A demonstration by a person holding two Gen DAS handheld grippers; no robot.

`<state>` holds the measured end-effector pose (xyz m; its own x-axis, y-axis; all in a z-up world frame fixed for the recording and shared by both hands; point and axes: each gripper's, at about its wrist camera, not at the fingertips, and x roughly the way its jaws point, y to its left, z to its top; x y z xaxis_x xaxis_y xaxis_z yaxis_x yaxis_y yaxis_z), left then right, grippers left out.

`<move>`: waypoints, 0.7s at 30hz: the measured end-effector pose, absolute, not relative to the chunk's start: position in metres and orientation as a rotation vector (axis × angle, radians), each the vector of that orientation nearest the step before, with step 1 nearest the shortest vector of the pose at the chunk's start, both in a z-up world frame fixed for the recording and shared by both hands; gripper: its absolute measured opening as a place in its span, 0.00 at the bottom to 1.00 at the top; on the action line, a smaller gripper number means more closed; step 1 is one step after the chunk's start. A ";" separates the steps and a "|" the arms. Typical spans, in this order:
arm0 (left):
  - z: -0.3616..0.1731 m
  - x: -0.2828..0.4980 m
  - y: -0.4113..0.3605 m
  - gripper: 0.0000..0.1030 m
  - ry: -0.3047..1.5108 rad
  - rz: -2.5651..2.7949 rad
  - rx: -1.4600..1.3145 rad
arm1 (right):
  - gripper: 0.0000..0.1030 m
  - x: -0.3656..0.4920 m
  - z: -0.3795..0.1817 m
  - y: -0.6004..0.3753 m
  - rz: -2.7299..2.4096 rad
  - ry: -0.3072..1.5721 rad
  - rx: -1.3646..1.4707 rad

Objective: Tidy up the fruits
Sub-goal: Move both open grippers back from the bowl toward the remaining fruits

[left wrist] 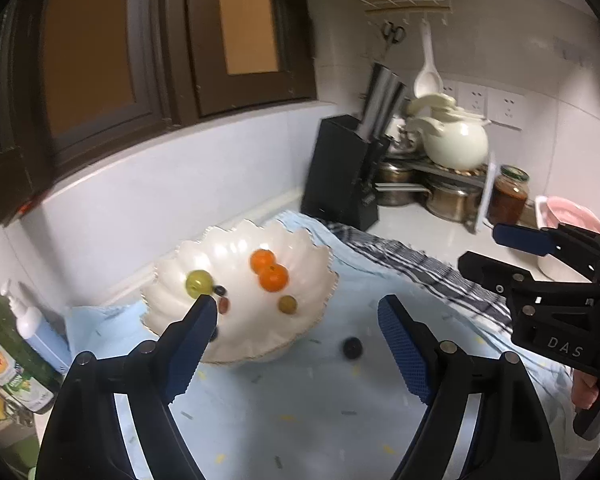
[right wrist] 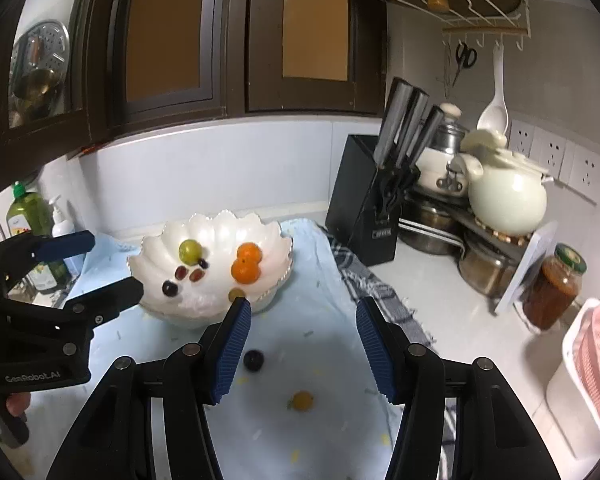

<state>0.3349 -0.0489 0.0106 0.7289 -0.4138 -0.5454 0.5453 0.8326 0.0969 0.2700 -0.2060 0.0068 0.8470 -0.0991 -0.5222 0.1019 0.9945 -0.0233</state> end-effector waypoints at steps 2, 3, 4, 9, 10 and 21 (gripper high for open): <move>0.004 0.332 -0.051 0.79 0.546 -0.553 0.270 | 0.55 0.265 0.001 -0.207 -0.106 0.556 0.010; 0.001 0.331 -0.052 0.78 0.554 -0.560 0.274 | 0.55 0.263 -0.002 -0.206 -0.109 0.559 0.010; -0.003 0.330 -0.053 0.77 0.564 -0.569 0.277 | 0.55 0.262 -0.004 -0.206 -0.110 0.561 0.009; -0.018 0.327 -0.057 0.74 0.591 -0.598 0.296 | 0.55 0.255 -0.017 -0.207 -0.119 0.576 0.010; -0.022 0.327 -0.058 0.74 0.598 -0.607 0.300 | 0.55 0.254 -0.020 -0.207 -0.123 0.578 0.006; -0.048 0.333 -0.067 0.69 0.613 -0.652 0.329 | 0.55 0.256 -0.048 -0.206 -0.116 0.620 0.001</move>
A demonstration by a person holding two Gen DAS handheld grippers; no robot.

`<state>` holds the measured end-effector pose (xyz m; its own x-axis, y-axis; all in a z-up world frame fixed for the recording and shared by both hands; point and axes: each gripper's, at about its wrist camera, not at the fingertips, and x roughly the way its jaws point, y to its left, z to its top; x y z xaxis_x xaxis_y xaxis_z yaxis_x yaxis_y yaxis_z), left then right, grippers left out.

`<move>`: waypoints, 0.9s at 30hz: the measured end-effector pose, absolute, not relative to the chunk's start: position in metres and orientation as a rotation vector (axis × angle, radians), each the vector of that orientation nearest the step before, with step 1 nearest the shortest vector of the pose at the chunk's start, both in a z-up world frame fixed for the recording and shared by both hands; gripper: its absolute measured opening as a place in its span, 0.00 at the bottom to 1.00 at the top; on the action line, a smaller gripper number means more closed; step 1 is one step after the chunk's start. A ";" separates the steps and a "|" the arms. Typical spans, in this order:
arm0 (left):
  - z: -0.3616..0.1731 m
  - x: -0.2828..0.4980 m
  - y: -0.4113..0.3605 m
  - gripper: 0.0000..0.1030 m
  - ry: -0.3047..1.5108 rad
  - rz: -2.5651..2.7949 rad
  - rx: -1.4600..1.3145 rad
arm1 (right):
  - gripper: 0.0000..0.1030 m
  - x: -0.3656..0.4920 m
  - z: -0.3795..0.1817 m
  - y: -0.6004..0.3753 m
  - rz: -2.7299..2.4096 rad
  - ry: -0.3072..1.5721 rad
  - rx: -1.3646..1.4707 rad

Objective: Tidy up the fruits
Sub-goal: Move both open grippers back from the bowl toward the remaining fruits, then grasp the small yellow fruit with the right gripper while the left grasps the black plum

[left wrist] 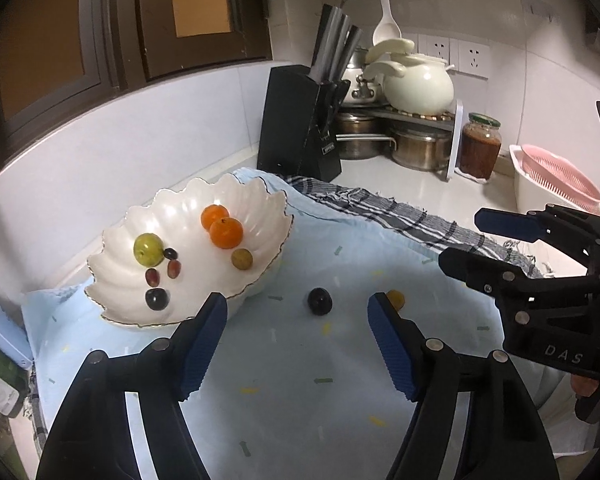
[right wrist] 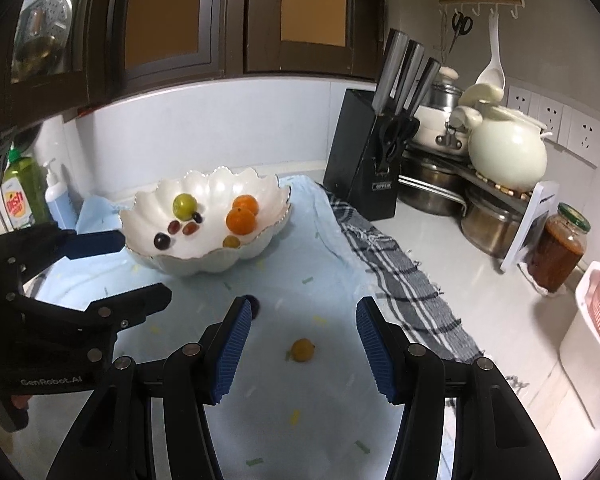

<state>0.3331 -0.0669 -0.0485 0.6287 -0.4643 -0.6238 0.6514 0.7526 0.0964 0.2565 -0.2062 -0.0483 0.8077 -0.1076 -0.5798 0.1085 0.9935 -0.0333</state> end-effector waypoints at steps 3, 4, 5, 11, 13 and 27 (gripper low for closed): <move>-0.057 0.336 -0.070 0.65 0.619 -0.668 0.341 | 0.55 0.262 -0.059 -0.206 -0.112 0.645 0.007; -0.061 0.338 -0.072 0.64 0.623 -0.675 0.347 | 0.54 0.263 -0.062 -0.206 -0.112 0.653 0.009; -0.063 0.338 -0.073 0.63 0.625 -0.680 0.351 | 0.54 0.265 -0.065 -0.207 -0.110 0.660 0.010; -0.083 0.350 -0.085 0.56 0.659 -0.708 0.373 | 0.54 0.276 -0.082 -0.211 -0.105 0.701 0.031; -0.089 0.355 -0.089 0.55 0.669 -0.709 0.382 | 0.54 0.279 -0.087 -0.212 -0.107 0.711 0.037; -0.124 0.385 -0.114 0.46 0.737 -0.754 0.423 | 0.49 0.306 -0.122 -0.222 -0.097 0.809 0.082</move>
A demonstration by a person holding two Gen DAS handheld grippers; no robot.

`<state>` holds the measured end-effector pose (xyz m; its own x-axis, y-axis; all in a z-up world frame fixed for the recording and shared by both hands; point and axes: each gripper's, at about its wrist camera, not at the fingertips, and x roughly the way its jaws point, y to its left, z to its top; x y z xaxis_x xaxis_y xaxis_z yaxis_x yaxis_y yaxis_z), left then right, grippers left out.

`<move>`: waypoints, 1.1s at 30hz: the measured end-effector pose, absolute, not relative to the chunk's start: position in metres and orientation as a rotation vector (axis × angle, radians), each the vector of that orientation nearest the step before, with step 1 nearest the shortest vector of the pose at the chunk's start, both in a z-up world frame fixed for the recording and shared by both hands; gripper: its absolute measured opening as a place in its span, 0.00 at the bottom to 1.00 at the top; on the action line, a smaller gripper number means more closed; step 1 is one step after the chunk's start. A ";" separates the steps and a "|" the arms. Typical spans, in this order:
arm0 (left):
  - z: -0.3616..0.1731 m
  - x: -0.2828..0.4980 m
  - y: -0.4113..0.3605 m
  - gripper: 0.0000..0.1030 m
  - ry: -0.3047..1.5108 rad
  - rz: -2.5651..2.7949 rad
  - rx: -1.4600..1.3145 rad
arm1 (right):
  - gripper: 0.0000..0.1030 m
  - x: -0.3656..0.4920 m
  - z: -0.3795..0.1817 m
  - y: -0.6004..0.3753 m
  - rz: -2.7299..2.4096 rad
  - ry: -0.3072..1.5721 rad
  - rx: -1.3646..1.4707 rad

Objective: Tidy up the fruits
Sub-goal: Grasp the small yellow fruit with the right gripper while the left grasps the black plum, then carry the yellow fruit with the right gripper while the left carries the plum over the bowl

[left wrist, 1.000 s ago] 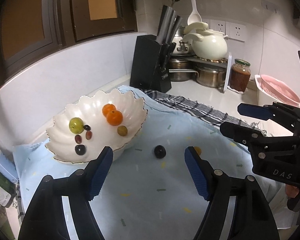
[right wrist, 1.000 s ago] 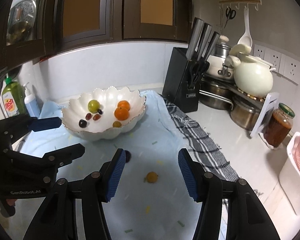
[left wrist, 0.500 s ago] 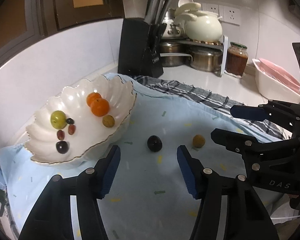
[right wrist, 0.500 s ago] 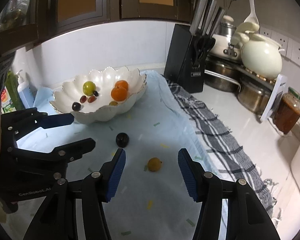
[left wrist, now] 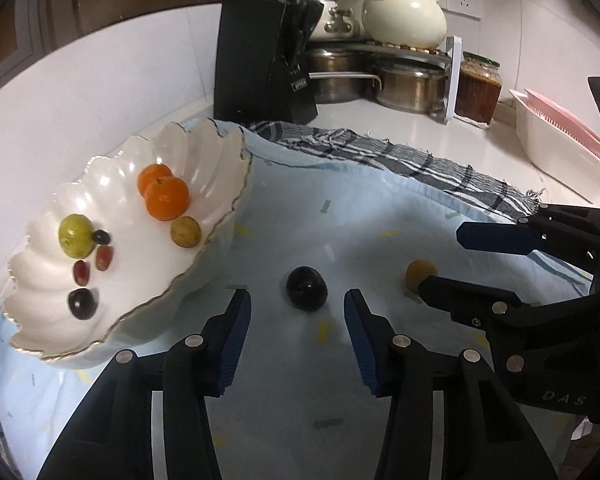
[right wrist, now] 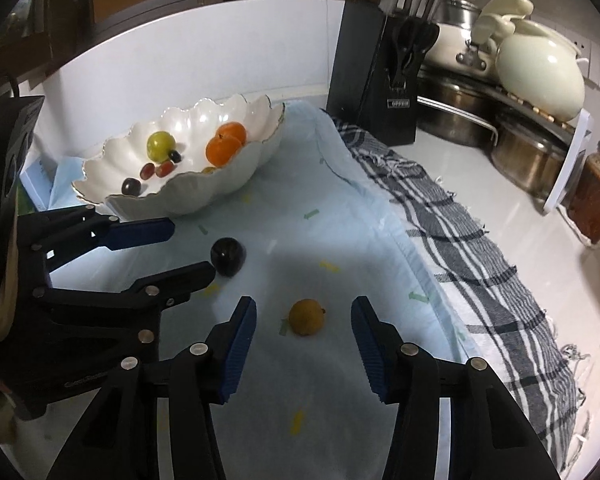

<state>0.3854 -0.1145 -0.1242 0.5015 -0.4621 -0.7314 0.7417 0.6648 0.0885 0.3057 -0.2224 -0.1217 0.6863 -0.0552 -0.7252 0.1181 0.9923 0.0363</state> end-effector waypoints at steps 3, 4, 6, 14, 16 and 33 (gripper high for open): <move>-0.130 0.391 -0.120 0.44 0.755 -0.764 0.421 | 0.46 0.310 -0.127 -0.226 -0.097 0.824 0.096; -0.131 0.393 -0.122 0.44 0.761 -0.766 0.421 | 0.44 0.312 -0.129 -0.227 -0.094 0.833 0.102; -0.132 0.396 -0.125 0.43 0.764 -0.763 0.421 | 0.44 0.315 -0.132 -0.230 -0.087 0.848 0.120; -0.139 0.405 -0.134 0.36 0.789 -0.758 0.434 | 0.37 0.321 -0.143 -0.231 -0.066 0.879 0.150; -0.141 0.407 -0.137 0.33 0.801 -0.755 0.436 | 0.33 0.322 -0.144 -0.231 -0.063 0.883 0.153; -0.128 0.397 -0.127 0.26 0.796 -0.737 0.395 | 0.23 0.317 -0.136 -0.234 -0.060 0.853 0.189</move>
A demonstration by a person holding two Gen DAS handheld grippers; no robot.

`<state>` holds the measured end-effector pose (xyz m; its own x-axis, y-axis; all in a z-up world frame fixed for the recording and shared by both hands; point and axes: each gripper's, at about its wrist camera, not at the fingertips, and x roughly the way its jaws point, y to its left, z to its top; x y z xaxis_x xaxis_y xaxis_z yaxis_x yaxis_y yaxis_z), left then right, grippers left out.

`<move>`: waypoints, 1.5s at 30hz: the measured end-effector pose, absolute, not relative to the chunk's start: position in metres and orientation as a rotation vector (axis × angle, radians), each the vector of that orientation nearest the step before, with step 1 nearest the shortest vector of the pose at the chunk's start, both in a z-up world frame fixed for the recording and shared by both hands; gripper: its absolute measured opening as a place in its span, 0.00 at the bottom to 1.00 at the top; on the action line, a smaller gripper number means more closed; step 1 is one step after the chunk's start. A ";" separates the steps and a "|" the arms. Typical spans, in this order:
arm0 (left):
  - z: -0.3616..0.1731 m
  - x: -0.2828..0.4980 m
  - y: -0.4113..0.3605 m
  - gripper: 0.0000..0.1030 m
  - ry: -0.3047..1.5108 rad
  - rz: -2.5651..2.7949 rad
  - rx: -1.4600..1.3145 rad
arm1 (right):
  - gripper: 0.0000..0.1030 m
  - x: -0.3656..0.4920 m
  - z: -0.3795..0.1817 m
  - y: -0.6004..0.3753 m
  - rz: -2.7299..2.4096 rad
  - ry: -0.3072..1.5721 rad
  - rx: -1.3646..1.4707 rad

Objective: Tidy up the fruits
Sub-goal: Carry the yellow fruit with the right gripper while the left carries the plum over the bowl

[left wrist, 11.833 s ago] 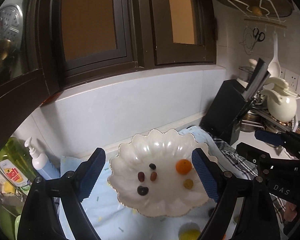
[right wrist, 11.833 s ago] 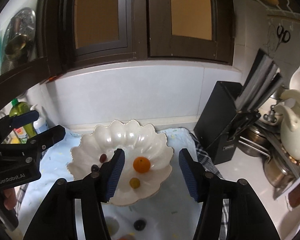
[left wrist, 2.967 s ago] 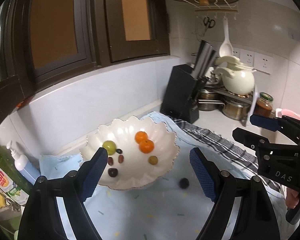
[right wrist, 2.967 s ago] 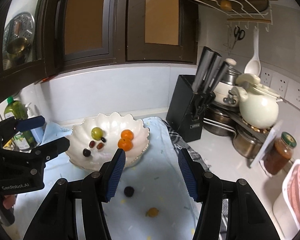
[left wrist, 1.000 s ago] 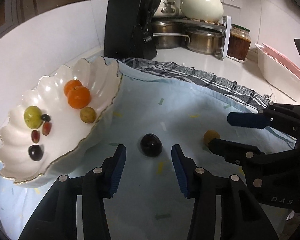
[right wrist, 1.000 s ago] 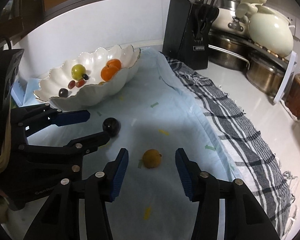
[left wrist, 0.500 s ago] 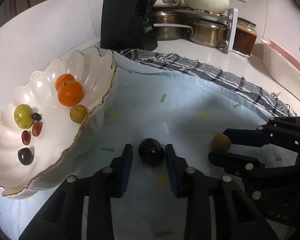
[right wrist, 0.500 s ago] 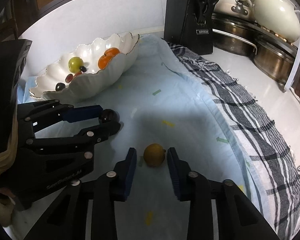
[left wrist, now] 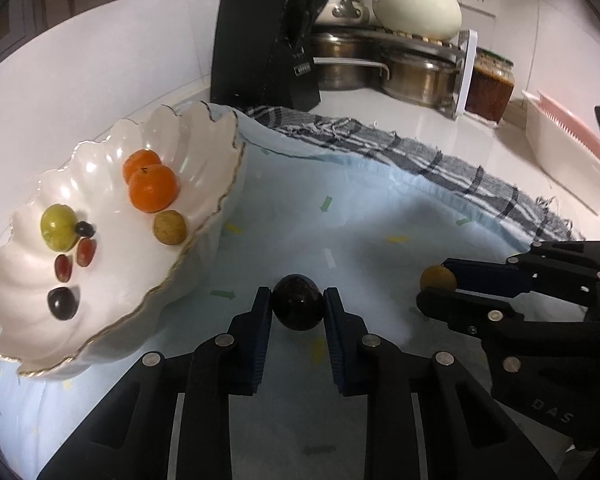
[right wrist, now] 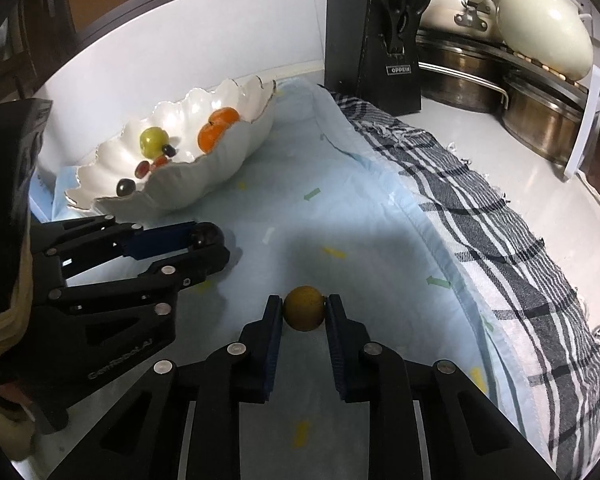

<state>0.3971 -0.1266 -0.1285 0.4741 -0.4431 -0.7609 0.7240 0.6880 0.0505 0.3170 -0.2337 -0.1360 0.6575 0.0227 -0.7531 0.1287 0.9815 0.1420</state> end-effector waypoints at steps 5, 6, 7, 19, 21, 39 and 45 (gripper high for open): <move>-0.112 0.390 -0.113 0.26 0.783 -0.708 0.352 | 0.23 0.313 -0.124 -0.231 -0.052 0.821 0.182; -0.109 0.388 -0.111 0.26 0.777 -0.700 0.349 | 0.23 0.312 -0.122 -0.230 -0.050 0.815 0.180; -0.104 0.386 -0.108 0.26 0.766 -0.688 0.343 | 0.23 0.311 -0.119 -0.229 -0.047 0.807 0.177; -0.058 0.364 -0.074 0.26 0.677 -0.623 0.258 | 0.23 0.298 -0.076 -0.211 0.011 0.699 0.137; -0.051 0.359 -0.069 0.26 0.660 -0.611 0.244 | 0.23 0.296 -0.069 -0.207 0.022 0.682 0.131; -0.007 0.352 -0.026 0.26 0.539 -0.485 0.165 | 0.23 0.309 -0.023 -0.172 0.131 0.551 0.049; 0.000 0.362 -0.024 0.26 0.515 -0.451 0.163 | 0.23 0.326 -0.016 -0.170 0.139 0.525 0.037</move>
